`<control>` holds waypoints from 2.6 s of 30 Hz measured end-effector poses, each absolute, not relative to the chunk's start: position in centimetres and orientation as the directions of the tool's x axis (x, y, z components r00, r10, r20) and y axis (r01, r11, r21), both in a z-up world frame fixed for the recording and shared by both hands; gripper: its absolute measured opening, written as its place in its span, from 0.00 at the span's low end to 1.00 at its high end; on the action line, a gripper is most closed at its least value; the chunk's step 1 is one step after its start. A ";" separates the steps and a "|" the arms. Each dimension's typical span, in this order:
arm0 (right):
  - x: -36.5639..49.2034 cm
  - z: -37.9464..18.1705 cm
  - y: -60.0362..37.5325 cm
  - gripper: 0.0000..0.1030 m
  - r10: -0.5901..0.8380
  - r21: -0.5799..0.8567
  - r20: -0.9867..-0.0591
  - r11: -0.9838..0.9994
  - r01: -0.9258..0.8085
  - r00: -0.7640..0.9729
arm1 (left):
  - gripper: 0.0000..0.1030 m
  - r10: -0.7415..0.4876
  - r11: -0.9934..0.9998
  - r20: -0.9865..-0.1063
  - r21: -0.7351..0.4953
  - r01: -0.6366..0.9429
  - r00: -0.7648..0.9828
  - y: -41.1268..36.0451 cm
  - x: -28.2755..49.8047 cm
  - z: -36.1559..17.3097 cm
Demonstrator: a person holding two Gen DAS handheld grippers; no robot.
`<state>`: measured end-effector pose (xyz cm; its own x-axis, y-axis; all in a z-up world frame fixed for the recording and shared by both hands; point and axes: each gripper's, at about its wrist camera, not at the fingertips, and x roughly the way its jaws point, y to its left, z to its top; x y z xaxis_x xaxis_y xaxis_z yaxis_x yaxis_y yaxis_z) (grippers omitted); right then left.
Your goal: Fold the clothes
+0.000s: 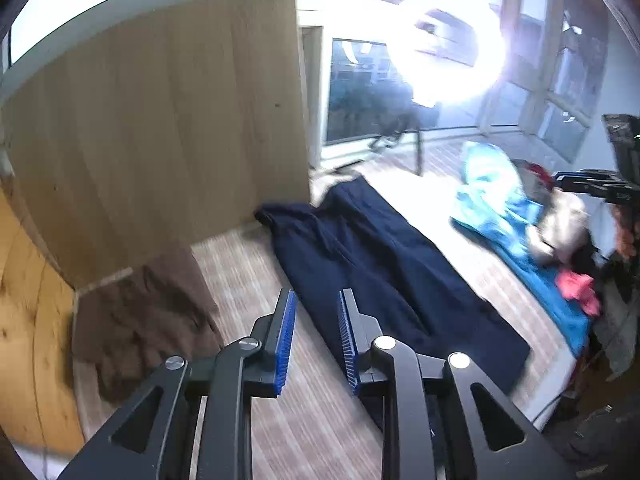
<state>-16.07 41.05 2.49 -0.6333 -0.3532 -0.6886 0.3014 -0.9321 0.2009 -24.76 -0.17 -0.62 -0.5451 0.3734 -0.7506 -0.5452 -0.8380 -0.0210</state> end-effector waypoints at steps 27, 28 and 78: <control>-49.2 -20.0 36.5 0.49 -0.221 0.115 -0.861 -0.962 0.248 -0.458 | 0.31 0.210 -0.924 -0.898 -0.052 -0.380 -0.386 8.8 -49.6 -19.8; -49.2 -20.1 36.4 0.49 -0.222 0.110 -0.857 -0.960 0.256 -0.464 | 0.31 0.205 -0.922 -0.899 -0.044 -0.384 -0.387 9.0 -49.5 -19.9; -5.6 -14.8 36.9 0.06 -0.247 0.135 -0.807 -0.962 0.239 -0.536 | 0.03 0.441 -0.797 -0.816 -0.164 -0.581 -0.374 1.4 -6.4 -13.9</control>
<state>-5.62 36.90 -14.76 -0.5360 -0.2466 -0.8074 0.2391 -0.9616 0.1350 -6.43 1.35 -13.92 -0.3744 0.4405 -0.8159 -0.5813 -0.7971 -0.1636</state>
